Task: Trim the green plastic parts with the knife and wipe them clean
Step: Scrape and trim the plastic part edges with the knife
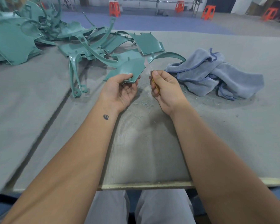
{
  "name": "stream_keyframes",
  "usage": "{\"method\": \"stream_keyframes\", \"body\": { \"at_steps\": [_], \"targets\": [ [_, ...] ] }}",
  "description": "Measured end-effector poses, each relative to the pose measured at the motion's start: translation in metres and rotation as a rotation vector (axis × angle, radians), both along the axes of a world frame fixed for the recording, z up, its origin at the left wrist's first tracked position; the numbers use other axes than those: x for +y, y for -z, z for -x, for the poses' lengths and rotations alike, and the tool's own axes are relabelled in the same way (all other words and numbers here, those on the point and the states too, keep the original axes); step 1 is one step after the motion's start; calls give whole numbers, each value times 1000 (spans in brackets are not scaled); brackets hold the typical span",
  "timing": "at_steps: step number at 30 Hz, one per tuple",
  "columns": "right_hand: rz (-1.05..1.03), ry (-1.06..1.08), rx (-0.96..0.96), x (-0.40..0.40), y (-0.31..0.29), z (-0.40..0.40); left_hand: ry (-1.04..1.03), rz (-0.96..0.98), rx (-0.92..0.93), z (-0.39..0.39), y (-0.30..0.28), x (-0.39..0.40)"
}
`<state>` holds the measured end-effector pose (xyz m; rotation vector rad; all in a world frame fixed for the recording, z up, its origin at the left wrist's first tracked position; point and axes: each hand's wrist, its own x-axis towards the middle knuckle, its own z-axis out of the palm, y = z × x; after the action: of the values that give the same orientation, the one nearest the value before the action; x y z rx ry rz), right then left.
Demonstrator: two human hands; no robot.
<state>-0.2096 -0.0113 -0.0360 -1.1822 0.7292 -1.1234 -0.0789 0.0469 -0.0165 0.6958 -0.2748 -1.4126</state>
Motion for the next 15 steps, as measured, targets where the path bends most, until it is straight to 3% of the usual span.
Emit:
{"method": "stream_keyframes", "body": {
  "at_steps": [4,10,15],
  "targets": [
    [-1,-6,-61,-1,0,2,-26,8,35,0,1,-1],
    [220,-210,179,4,5,-4,-90,12,31,0,1,-6],
    [177,-121,145,3,4,-2,-43,-1,33,0,1,-2]
  ]
}}
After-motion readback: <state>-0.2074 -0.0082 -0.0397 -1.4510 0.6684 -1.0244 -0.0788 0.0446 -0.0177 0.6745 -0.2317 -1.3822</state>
